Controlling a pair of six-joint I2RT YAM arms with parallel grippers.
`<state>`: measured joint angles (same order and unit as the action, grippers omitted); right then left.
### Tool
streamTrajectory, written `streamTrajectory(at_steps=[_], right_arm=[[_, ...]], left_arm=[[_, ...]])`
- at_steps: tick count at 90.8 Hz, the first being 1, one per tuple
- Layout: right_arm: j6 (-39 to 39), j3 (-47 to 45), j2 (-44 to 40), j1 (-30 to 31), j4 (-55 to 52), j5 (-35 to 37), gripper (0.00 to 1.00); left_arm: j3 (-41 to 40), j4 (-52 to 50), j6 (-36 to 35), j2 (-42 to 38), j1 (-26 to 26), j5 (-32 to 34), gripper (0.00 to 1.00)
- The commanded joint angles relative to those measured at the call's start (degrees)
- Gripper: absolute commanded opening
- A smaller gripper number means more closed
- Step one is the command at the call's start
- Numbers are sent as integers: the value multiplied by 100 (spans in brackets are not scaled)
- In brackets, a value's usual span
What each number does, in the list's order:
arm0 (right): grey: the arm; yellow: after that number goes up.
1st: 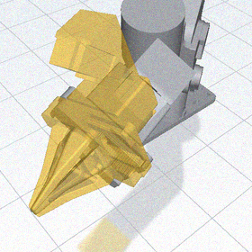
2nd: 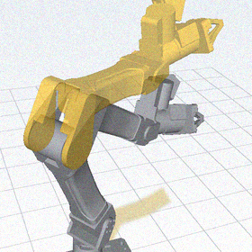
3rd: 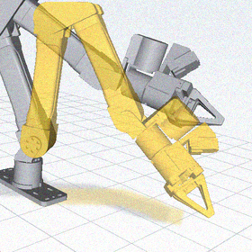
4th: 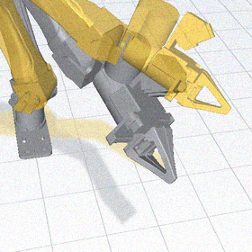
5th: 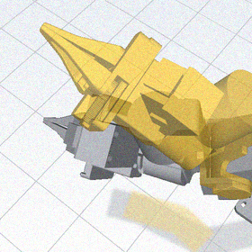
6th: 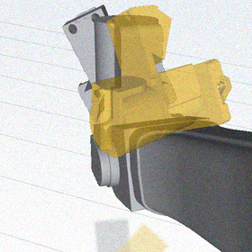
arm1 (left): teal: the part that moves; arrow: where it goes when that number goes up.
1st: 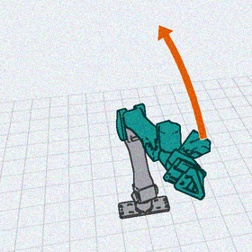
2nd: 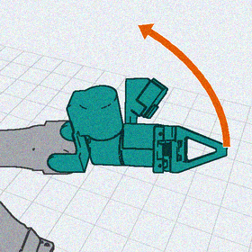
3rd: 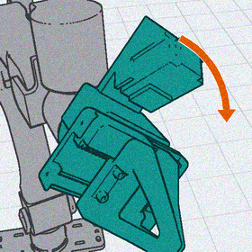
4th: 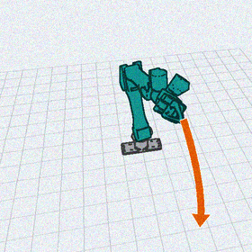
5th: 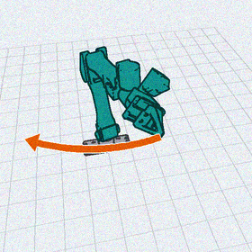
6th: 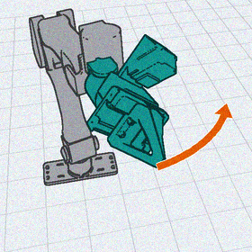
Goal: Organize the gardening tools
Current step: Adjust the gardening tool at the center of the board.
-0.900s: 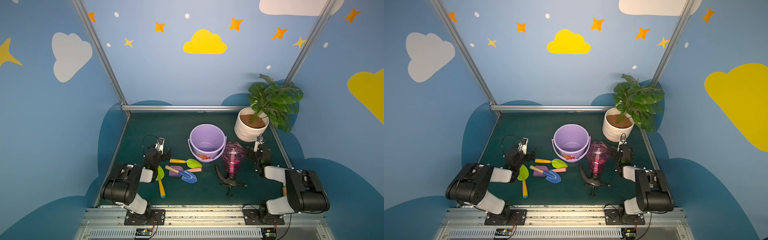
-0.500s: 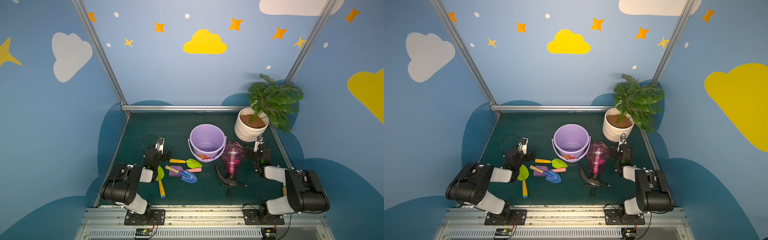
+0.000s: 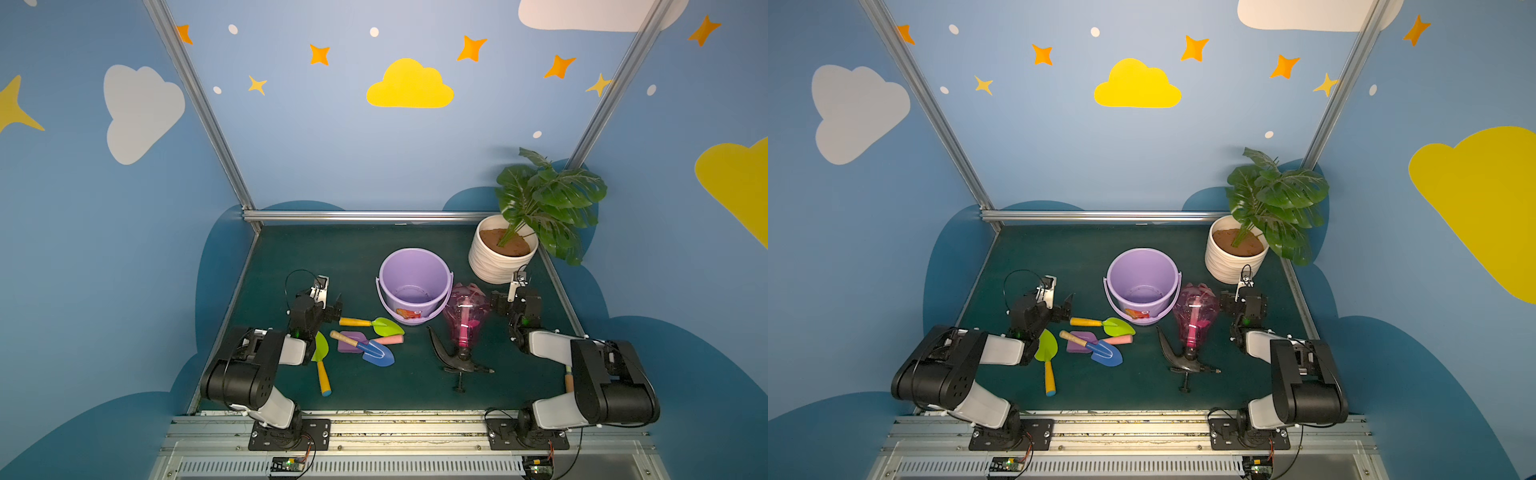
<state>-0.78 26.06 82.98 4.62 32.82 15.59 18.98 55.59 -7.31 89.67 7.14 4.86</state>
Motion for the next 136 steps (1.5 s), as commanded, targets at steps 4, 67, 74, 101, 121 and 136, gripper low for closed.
streamTrajectory(at_steps=[4,67,74,101,121,136], right_arm=[[-263,362,-457,242,-752,193,98],[1486,3087,-1631,1464,-7491,64,98],[1750,3072,-1770,1674,-8026,-95,98],[2886,2653,-2541,2633,-9229,-218,98],[3959,1869,-3012,2899,-8855,-774,98],[4266,1107,-3111,2969,-8066,-1105,98]], left_arm=[[29,-146,-36,-394,15,80,100],[19,-1505,85,-2829,535,61,100],[110,-1790,87,-3005,596,20,100],[145,-1884,34,-3340,804,-165,100],[149,-1911,24,-3387,861,-294,100],[186,-1912,61,-3296,877,-378,100]])
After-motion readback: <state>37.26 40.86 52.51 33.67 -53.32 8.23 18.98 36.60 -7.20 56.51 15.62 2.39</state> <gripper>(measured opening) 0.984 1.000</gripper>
